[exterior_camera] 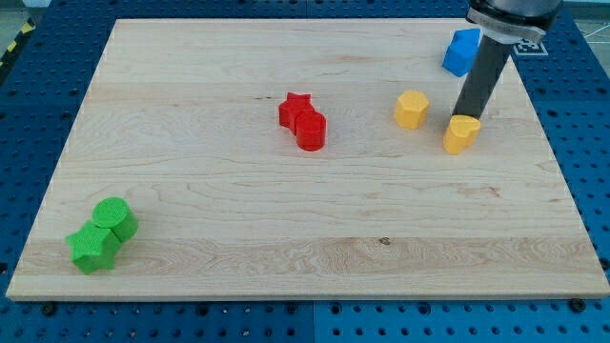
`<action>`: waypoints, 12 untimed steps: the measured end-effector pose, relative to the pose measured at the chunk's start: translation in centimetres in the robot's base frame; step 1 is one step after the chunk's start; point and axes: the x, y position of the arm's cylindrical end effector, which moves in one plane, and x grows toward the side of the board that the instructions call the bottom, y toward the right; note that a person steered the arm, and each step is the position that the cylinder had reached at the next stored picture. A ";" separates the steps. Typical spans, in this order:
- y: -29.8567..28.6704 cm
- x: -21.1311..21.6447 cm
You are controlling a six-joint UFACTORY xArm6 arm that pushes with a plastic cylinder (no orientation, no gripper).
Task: Slide yellow hexagon towards yellow heart
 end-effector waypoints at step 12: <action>-6.7 -1.7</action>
